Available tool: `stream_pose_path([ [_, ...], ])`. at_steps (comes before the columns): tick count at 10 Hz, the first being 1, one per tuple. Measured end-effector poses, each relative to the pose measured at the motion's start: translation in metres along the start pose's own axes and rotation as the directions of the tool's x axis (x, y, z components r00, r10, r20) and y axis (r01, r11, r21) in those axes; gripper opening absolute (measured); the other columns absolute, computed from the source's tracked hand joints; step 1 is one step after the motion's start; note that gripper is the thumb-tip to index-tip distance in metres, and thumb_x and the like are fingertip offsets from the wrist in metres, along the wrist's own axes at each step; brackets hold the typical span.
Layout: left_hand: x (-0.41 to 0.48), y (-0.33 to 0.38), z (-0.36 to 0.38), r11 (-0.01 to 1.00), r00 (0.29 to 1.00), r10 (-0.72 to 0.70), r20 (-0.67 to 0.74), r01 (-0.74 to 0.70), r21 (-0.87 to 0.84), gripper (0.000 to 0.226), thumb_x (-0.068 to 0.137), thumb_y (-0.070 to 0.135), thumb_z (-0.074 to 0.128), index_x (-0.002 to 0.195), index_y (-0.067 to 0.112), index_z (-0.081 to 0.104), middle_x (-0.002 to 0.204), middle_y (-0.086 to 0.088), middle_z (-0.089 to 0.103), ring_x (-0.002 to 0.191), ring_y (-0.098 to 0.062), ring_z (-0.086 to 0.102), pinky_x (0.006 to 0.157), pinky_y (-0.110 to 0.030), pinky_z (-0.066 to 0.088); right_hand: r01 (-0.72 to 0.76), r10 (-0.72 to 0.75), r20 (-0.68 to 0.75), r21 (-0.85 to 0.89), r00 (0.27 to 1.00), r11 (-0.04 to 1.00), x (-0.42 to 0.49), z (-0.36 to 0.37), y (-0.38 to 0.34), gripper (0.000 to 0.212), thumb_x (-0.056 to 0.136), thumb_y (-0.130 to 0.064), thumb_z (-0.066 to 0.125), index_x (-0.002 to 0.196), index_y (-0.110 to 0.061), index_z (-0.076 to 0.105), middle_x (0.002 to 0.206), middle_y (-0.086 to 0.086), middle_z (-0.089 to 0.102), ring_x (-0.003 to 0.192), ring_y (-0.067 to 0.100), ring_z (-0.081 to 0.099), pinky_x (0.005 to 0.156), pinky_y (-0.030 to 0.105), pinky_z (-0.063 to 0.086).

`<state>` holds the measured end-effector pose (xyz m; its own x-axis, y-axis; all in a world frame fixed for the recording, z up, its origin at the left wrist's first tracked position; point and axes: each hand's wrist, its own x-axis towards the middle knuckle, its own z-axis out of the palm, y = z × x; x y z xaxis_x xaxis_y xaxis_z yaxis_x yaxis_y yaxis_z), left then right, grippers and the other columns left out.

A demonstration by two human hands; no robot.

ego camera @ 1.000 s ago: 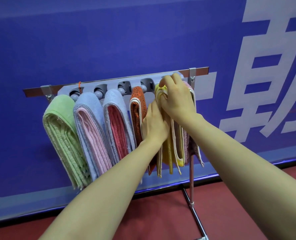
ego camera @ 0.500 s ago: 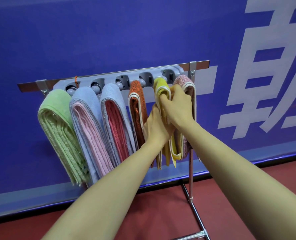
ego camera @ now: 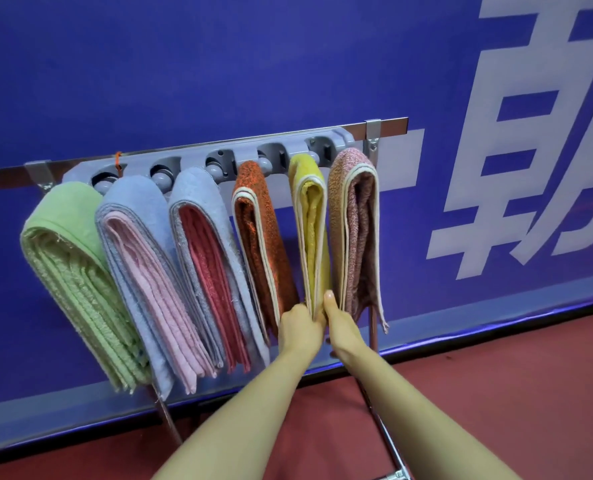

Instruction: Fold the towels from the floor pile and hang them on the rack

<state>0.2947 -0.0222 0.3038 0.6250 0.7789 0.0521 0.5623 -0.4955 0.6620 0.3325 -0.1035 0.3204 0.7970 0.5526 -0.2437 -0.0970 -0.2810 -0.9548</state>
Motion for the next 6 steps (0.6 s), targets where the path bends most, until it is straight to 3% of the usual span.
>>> stream_pose_path([
  [1,-0.009,-0.009,0.005,0.993,0.989,-0.035,0.145,0.019,0.115,0.042,0.095,0.042,0.051,0.106,0.005,0.068,0.110,-0.023,0.069,0.105,-0.043,0.064,0.083,-0.045,0.054,-0.049,0.049,0.025,-0.034,0.998,0.998,0.005,0.003,0.012,0.065,0.077,-0.086,0.030,0.071,-0.027,0.055,0.084,0.000,0.056,0.089,0.020,0.052,0.084,0.034,0.041],
  [2,-0.021,-0.010,-0.010,0.978,0.947,-0.058,0.314,-0.009,0.208,0.039,0.088,0.038,0.052,0.107,0.009,0.068,0.115,-0.020,0.068,0.107,-0.041,0.065,0.083,-0.042,0.052,-0.096,0.108,0.030,-0.274,0.994,0.957,-0.008,-0.006,0.004,0.051,0.096,-0.060,0.039,0.089,-0.013,0.058,0.100,0.012,0.063,0.091,0.029,0.062,0.082,0.038,0.054],
  [3,-0.035,-0.003,-0.038,0.976,0.910,-0.060,0.410,-0.033,0.216,0.031,0.077,0.032,0.051,0.091,0.013,0.071,0.102,-0.015,0.074,0.094,-0.035,0.072,0.074,-0.039,0.057,-0.101,0.171,0.089,-0.522,0.981,0.847,-0.036,-0.020,-0.016,0.036,0.092,-0.040,0.050,0.101,-0.006,0.058,0.092,0.016,0.068,0.062,0.025,0.060,0.046,0.025,0.047],
  [4,-0.058,0.015,-0.083,0.975,0.894,-0.002,0.448,-0.098,0.201,0.028,0.084,0.023,0.050,0.092,0.011,0.074,0.093,-0.010,0.077,0.079,-0.027,0.075,0.064,-0.036,0.058,-0.046,0.148,0.109,-0.634,0.983,0.772,-0.070,-0.026,-0.050,0.021,0.084,-0.028,0.058,0.087,-0.009,0.065,0.085,0.013,0.070,0.062,0.027,0.062,0.055,0.027,0.052],
  [5,-0.084,0.030,-0.129,0.965,0.888,0.080,0.453,-0.183,0.188,0.025,0.087,0.016,0.051,0.094,0.009,0.074,0.086,-0.011,0.076,0.077,-0.027,0.075,0.064,-0.039,0.060,0.074,-0.004,0.106,-0.662,0.994,0.746,-0.108,-0.020,-0.086,0.020,0.082,-0.021,0.058,0.075,-0.005,0.068,0.077,0.012,0.072,0.062,0.029,0.068,0.055,0.032,0.056],
  [6,-0.112,0.040,-0.172,0.947,0.886,0.181,0.427,-0.274,0.167,0.020,0.083,0.015,0.057,0.086,0.006,0.075,0.081,-0.014,0.076,0.076,-0.029,0.075,0.065,-0.042,0.063,0.201,-0.174,0.107,-0.656,0.979,0.728,-0.147,-0.006,-0.120,0.025,0.082,-0.012,0.051,0.085,0.002,0.072,0.080,0.021,0.074,0.060,0.030,0.070,0.039,0.027,0.051],
])
